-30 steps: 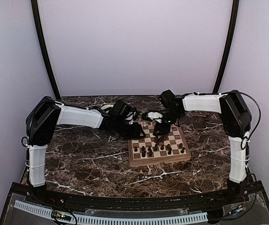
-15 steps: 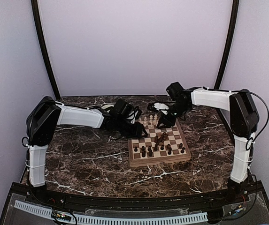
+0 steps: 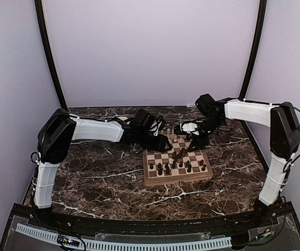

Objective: Set up the chess pieces on the board
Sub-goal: Pick up the chess pile from the chessboard.

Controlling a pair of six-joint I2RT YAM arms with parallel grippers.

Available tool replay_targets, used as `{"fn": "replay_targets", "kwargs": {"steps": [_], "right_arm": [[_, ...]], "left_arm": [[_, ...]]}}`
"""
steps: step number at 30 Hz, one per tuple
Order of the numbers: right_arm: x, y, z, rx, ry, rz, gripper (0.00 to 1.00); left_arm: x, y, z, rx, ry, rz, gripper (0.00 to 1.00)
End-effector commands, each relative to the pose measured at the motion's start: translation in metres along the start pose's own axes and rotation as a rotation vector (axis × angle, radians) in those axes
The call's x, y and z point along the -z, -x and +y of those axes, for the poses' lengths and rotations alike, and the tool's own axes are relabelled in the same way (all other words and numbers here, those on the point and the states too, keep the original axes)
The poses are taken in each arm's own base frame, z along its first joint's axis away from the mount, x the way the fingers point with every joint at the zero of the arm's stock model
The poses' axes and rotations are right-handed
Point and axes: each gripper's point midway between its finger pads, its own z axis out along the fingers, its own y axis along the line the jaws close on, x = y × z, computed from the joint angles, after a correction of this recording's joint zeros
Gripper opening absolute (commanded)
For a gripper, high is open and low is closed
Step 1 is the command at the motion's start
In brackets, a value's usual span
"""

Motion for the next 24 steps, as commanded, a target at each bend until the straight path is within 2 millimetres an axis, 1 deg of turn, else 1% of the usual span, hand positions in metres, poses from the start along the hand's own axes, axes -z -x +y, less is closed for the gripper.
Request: {"fn": "replay_targets", "kwargs": {"steps": [1, 6, 11, 16, 24], "right_arm": [[-0.006, -0.007, 0.003, 0.098, 0.008, 0.043, 0.64], [-0.012, -0.008, 0.012, 0.177, 0.034, 0.063, 0.65], [-0.023, -0.009, 0.016, 0.256, 0.045, 0.107, 0.65], [-0.032, -0.006, 0.017, 0.292, 0.062, 0.129, 0.65], [-0.045, 0.000, 0.012, 0.286, 0.069, 0.125, 0.63]], "left_arm": [[-0.002, 0.005, -0.001, -0.014, 0.025, -0.007, 0.48], [0.000, 0.007, 0.000, -0.002, 0.036, -0.006, 0.47], [0.000, 0.006, -0.004, -0.002, 0.012, 0.003, 0.47], [-0.001, 0.002, -0.005, 0.006, -0.005, 0.022, 0.47], [-0.005, -0.005, -0.001, 0.019, -0.001, 0.047, 0.48]]}}
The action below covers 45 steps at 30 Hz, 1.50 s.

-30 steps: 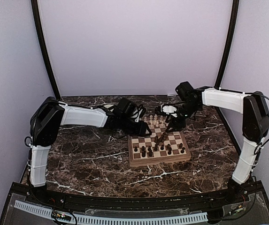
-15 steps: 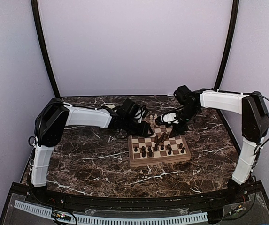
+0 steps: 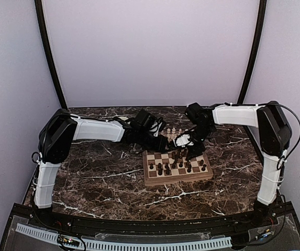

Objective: Set up the chess pieces on the board
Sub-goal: Pick up the chess pile from the chessboard.

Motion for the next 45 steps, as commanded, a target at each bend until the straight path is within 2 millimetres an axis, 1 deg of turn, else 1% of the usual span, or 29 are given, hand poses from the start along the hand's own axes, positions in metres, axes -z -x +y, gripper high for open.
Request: {"fn": "replay_targets", "kwargs": {"steps": [1, 7, 10, 15, 19, 22, 26, 30, 35, 41, 45], "right_arm": [[-0.001, 0.007, -0.008, 0.014, -0.009, -0.007, 0.62], [0.001, 0.007, -0.008, -0.019, -0.011, -0.005, 0.59], [-0.001, 0.005, -0.006, -0.033, -0.006, 0.001, 0.54], [-0.005, -0.001, 0.000, -0.051, 0.015, 0.022, 0.44], [-0.003, -0.006, 0.002, -0.066, 0.025, 0.029, 0.36], [-0.001, -0.009, 0.004, -0.075, 0.034, 0.034, 0.33], [-0.007, -0.013, 0.008, -0.096, 0.063, 0.051, 0.29], [-0.008, -0.012, 0.006, -0.134, 0.073, 0.026, 0.24], [0.002, -0.011, 0.000, -0.168, 0.057, -0.002, 0.20], [0.024, -0.006, -0.003, -0.161, 0.025, -0.016, 0.19], [0.033, -0.003, -0.003, -0.161, 0.017, -0.023, 0.18]], "left_arm": [[-0.001, 0.001, -0.005, 0.006, -0.017, 0.018, 0.48], [-0.007, -0.003, -0.001, 0.016, -0.005, 0.047, 0.48], [-0.010, -0.007, 0.001, 0.027, -0.002, 0.064, 0.48], [-0.010, -0.008, 0.003, 0.033, 0.008, 0.069, 0.48], [-0.010, -0.009, 0.003, 0.032, 0.006, 0.073, 0.47], [-0.011, -0.009, 0.002, 0.027, -0.004, 0.072, 0.47], [-0.012, -0.010, -0.002, 0.020, -0.031, 0.074, 0.48], [-0.012, -0.011, -0.004, 0.018, -0.046, 0.075, 0.49], [-0.012, -0.013, -0.001, 0.021, -0.028, 0.083, 0.49], [-0.012, -0.012, 0.001, 0.022, -0.021, 0.080, 0.49], [-0.011, -0.010, 0.002, 0.023, -0.017, 0.072, 0.49]]}}
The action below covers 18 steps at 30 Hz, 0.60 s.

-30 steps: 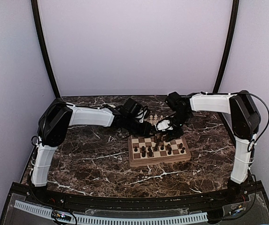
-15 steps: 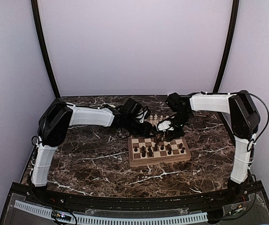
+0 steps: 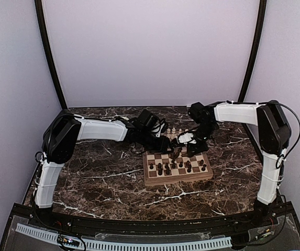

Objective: Set up the chess pieces on the board
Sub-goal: Pick up the chess pile from the chessboard.

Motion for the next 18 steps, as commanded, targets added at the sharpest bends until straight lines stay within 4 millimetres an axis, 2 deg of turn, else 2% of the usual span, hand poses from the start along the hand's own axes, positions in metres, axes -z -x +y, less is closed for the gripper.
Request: {"fn": "replay_targets", "kwargs": {"steps": [1, 4, 5, 6, 7, 8, 9, 13, 16, 18], "right_arm": [[0.033, 0.014, -0.006, 0.000, -0.048, -0.045, 0.18], [0.042, 0.017, -0.009, -0.008, -0.059, -0.056, 0.18], [0.046, 0.019, -0.010, -0.012, -0.061, -0.066, 0.18], [0.050, 0.020, -0.011, -0.020, -0.063, -0.075, 0.18], [0.054, 0.021, -0.012, -0.028, -0.066, -0.086, 0.18], [0.058, 0.022, -0.013, -0.040, -0.068, -0.097, 0.18], [0.063, 0.025, -0.014, -0.052, -0.070, -0.116, 0.18], [0.086, 0.040, -0.021, -0.112, -0.082, -0.215, 0.18], [0.101, 0.052, -0.024, -0.141, -0.090, -0.285, 0.18], [0.108, 0.058, -0.025, -0.147, -0.099, -0.318, 0.18]], "left_arm": [[0.001, -0.005, 0.007, 0.006, 0.023, 0.019, 0.49], [0.008, -0.002, 0.005, -0.008, 0.018, -0.006, 0.49], [0.015, 0.008, -0.002, -0.025, 0.001, -0.043, 0.48], [0.017, 0.006, -0.001, -0.027, 0.001, -0.048, 0.48], [0.028, 0.018, -0.011, -0.050, -0.024, -0.099, 0.48], [0.032, 0.016, -0.011, -0.059, -0.033, -0.106, 0.48], [0.045, 0.031, -0.026, -0.100, -0.071, -0.176, 0.49], [0.076, 0.044, -0.058, -0.196, -0.198, -0.297, 0.49], [0.087, 0.046, -0.077, -0.225, -0.290, -0.317, 0.49], [0.087, 0.046, -0.083, -0.218, -0.328, -0.316, 0.49]]}}
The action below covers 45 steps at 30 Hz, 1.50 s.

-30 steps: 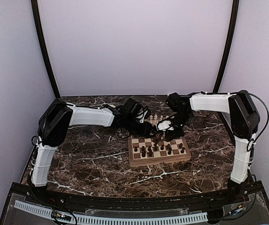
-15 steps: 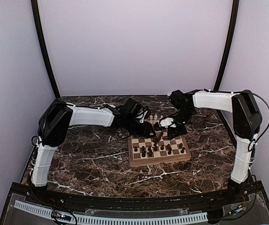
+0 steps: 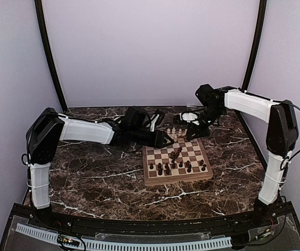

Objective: Set up the chess pieces on the board
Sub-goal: Pick up the chess pile from the chessboard, then pass from the right arm to the left

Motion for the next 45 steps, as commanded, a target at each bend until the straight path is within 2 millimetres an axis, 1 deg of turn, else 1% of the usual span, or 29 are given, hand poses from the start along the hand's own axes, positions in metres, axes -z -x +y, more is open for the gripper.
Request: {"fn": "replay_targets", "kwargs": {"steps": [1, 4, 7, 10, 15, 23, 27, 32, 39, 41, 42, 45], "right_arm": [[0.033, 0.036, 0.001, -0.040, -0.019, -0.147, 0.18], [0.039, 0.046, 0.003, -0.034, -0.015, -0.183, 0.19], [0.041, 0.051, 0.006, -0.022, -0.012, -0.181, 0.19], [0.039, 0.053, 0.008, -0.007, -0.017, -0.167, 0.19], [0.035, 0.057, 0.013, 0.015, -0.015, -0.147, 0.20], [0.037, 0.062, 0.018, 0.032, -0.016, -0.149, 0.20], [0.039, 0.064, 0.020, 0.039, -0.020, -0.150, 0.20], [0.036, 0.064, 0.022, 0.046, -0.018, -0.139, 0.20], [0.036, 0.066, 0.022, 0.042, -0.023, -0.142, 0.20], [0.039, 0.068, 0.021, 0.030, -0.027, -0.155, 0.25], [0.042, 0.069, 0.019, 0.022, -0.034, -0.164, 0.31], [0.056, 0.072, 0.015, -0.007, -0.047, -0.211, 0.39]], "left_arm": [[0.025, 0.045, -0.051, -0.075, -0.184, -0.137, 0.49], [0.022, 0.046, -0.058, -0.058, -0.237, -0.139, 0.48], [0.020, 0.047, -0.061, -0.040, -0.258, -0.138, 0.45], [0.019, 0.047, -0.063, -0.041, -0.278, -0.135, 0.43], [0.018, 0.047, -0.065, -0.044, -0.292, -0.129, 0.41], [0.018, 0.047, -0.060, -0.030, -0.290, -0.129, 0.28], [0.017, 0.047, -0.058, -0.020, -0.289, -0.128, 0.25], [0.017, 0.046, -0.058, -0.013, -0.297, -0.126, 0.21], [0.018, 0.046, -0.059, -0.016, -0.318, -0.133, 0.05], [0.020, 0.048, -0.059, -0.017, -0.327, -0.143, 0.01], [0.021, 0.048, -0.059, -0.018, -0.332, -0.148, 0.00], [0.027, 0.052, -0.058, -0.022, -0.338, -0.171, 0.00]]}}
